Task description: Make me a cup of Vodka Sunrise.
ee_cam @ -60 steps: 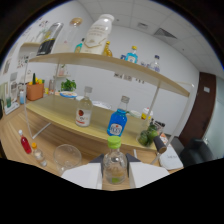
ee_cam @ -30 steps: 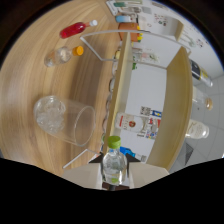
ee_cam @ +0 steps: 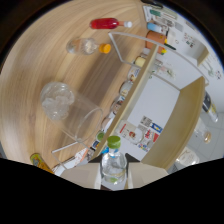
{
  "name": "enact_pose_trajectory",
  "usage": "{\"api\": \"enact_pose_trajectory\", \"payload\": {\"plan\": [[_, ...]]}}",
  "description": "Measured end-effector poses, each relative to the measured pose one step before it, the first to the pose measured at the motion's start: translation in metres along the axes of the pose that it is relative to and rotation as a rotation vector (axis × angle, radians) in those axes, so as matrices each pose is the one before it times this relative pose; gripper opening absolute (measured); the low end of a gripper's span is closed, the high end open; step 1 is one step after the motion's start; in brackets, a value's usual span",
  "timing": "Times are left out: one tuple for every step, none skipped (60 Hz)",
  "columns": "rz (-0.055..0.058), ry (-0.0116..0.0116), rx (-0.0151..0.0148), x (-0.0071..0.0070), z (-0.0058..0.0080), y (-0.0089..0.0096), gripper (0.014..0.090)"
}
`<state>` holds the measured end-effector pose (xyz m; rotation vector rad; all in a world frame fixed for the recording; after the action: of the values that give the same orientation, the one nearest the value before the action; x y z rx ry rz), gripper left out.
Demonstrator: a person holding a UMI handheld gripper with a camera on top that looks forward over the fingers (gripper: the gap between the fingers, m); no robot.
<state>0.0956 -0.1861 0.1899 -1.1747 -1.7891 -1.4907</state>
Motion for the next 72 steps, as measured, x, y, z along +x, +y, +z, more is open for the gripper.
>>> {"api": "enact_pose_trajectory", "payload": {"plan": [[0.0349, 0.00531, 0.00337, 0.00327, -0.00147, 0.00082, 0.0355], [0.0385, 0.00519, 0.00339, 0.00359, -0.00153, 0.00077, 0.0353], [0.0442, 0.00465, 0.00498, 0.004, -0.00134, 0.00082, 0.0353], [0.0494, 0.0043, 0.00586, 0.00461, -0.0019, 0.00021, 0.0355], [0.0571, 0.00554, 0.00961, 0.00456, -0.00165, -0.00003, 0.0355], [0.06, 0.00805, 0.01073, 0.00503, -0.00284, 0.00039, 0.0355], [0.0637, 0.0054, 0.00898, 0.005, -0.00165, 0.00002, 0.0355], [0.0663, 0.00352, 0.00883, 0.00483, -0.00183, -0.00002, 0.0356], [0.069, 0.00009, 0.01176, 0.00421, -0.00181, -0.00076, 0.0356], [0.074, -0.0008, 0.01574, 0.00428, -0.00199, -0.00117, 0.0355], [0.0774, 0.00343, 0.0164, 0.00493, -0.00212, -0.00159, 0.0356], [0.0788, 0.00418, 0.01242, 0.00582, -0.00114, -0.00269, 0.0356], [0.0771, 0.00482, 0.01714, 0.00519, -0.00257, -0.00142, 0.0356], [0.0721, 0.00746, 0.01664, 0.00476, -0.00287, -0.00093, 0.0356], [0.0769, 0.00443, 0.01555, 0.00436, -0.00193, -0.00097, 0.0355], [0.0767, 0.00687, 0.01382, 0.00422, -0.00192, -0.00081, 0.0356], [0.0754, 0.00765, 0.01294, 0.0039, -0.00178, -0.00048, 0.0358], [0.074, 0.00441, 0.01137, 0.0032, -0.00159, -0.00026, 0.0358], [0.076, 0.00076, 0.01268, 0.00199, -0.00182, -0.00042, 0.0359], [0.0769, -0.00187, 0.01512, 0.00127, -0.00212, -0.00065, 0.0357], [0.0762, -0.00355, 0.01635, 0.00087, -0.00182, -0.00054, 0.0359], [0.0767, -0.00708, 0.00918, 0.00033, 0.00026, -0.00015, 0.0358], [0.0649, -0.00379, 0.01032, 0.00091, -0.00148, 0.00213, 0.0357], [0.0582, -0.00231, 0.00238, 0.00058, 0.0, 0.00355, 0.0355], [0.0557, -0.00256, -0.00206, 0.00069, -0.00008, 0.00544, 0.0355], [0.0512, -0.00109, -0.00427, 0.00081, 0.00021, 0.00594, 0.0356], [0.0477, 0.00046, -0.00467, 0.00118, 0.00077, 0.00623, 0.0357], [0.0436, -0.00035, -0.0061, 0.00095, 0.00096, 0.00704, 0.0355], [0.037, -0.00135, -0.00851, 0.00107, 0.00125, 0.00785, 0.0357], [0.0329, -0.00121, -0.01109, 0.0009, 0.00175, 0.0086, 0.0356], [0.0319, 0.00027, -0.0133, 0.00136, 0.00197, 0.00919, 0.0354], [0.031, 0.00148, -0.01398, 0.0016, 0.0023, 0.00932, 0.0355], [0.0353, -0.00326, -0.01451, 0.00074, 0.00271, 0.01073, 0.0356], [0.0258, -0.00087, -0.01444, 0.00159, 0.00264, 0.00897, 0.0356], [0.0251, -0.00296, -0.01374, 0.00121, 0.00265, 0.00929, 0.0354], [0.0224, -0.00196, -0.01471, 0.00137, 0.0027, 0.00927, 0.0356], [0.019, 0.00071, -0.01435, 0.00189, 0.00304, 0.00922, 0.0356], [0.0168, 0.0016, -0.01335, 0.00219, 0.00305, 0.00911, 0.0355], [0.012, 0.0007, -0.01343, 0.00186, 0.00273, 0.00832, 0.0355], [0.0076, -0.00138, -0.01125, 0.00135, 0.00302, 0.00787, 0.0355], [0.0053, -0.00297, -0.00966, 0.00071, 0.00278, 0.00736, 0.0355], [0.0046, -0.00347, -0.01014, 0.00053, 0.00268, 0.00734, 0.0356], [0.0037, -0.00166, -0.01121, 0.00096, 0.0028, 0.00736, 0.0356], [0.0017, 0.00138, -0.01165, 0.00142, 0.00245, 0.00716, 0.0355], [-0.0015, 0.00296, -0.01072, 0.00155, 0.00266, 0.00644, 0.0355], [-0.0029, -0.00095, -0.01243, 0.00075, 0.00094, 0.00564, 0.0356], [-0.0046, -0.00254, -0.00532, 0.0004, 0.003, 0.00599, 0.0355], [-0.0035, -0.00447, -0.00805, -0.00029, 0.00275, 0.00534, 0.0356], [-0.0026, -0.00374, -0.01089, -0.00024, 0.00143, 0.00528, 0.0356], [0.0, 0.00107, -0.00941, 0.00053, 0.00267, 0.00544, 0.0355], [0.0, 0.00139, -0.01044, 0.00059, 0.00215, 0.00523, 0.0355], [0.0012, 0.00023, -0.00954, 0.00036, 0.00207, 0.00462, 0.0356], [0.0024, -0.00142, -0.00828, 0.0001, 0.0016, 0.00411, 0.0356], [0.0036, -0.00162, -0.00659, -0.00025, 0.00166, 0.00356, 0.0355], [0.0037, -0.00096, -0.00617, 0.00015, 0.00131, 0.0035, 0.0355], [0.0026, 0.00159, -0.00701, 0.00068, 0.00142, 0.00338, 0.0357], [-0.002, 0.00143, -0.0087, 0.00089, 0.00032, 0.00285, 0.0356], [-0.0007, 0.0021, -0.00587, 0.00045, 0.00168, 0.0027, 0.0356], [-0.0005, -0.00004, -0.00401, 0.00019, 0.00149, 0.00223, 0.0356], [-0.0002, -0.00069, -0.00333, 0.00008, 0.00123, 0.00209, 0.0356], [0.0003, -0.00044, -0.0052, 0.00004, 0.00076, 0.00196, 0.0356], [0.0008, 0.00084, -0.00329, 0.00006, -0.00008, 0.00011, 0.0356], [-0.0012, 0.00098, 0.00227, -0.00003, 0.00015, -0.00067, 0.0358], [-0.0025, 0.00103, 0.00227, -0.0001, -0.00007, -0.00027, 0.0358], [-0.0024, 0.00109, -0.00096, -0.00012, -0.00002, 0.00027, 0.0356], [-0.0033, 0.00041, -0.00329, -0.00018, 0.00044, 0.00067, 0.0358], [-0.0036, 0.00099, -0.00926, 0.00007, -0.00041, 0.00107, 0.0359], [-0.0024, 0.00085, -0.01032, -0.00032, 0.00063, 0.00254, 0.036], [-0.0015, 0.00206, -0.01491, 0.00005, 0.00045, 0.00317, 0.0361], [0.001, 0.00394, -0.01652, 0.00022, 0.00029, 0.00354, 0.036], [0.0037, 0.00146, -0.01331, 0.00006, -0.00108, 0.00183, 0.0363], [0.0064, 0.00073, 0.00676, -0.00016, -0.00046, -0.00165, 0.0363]]}}
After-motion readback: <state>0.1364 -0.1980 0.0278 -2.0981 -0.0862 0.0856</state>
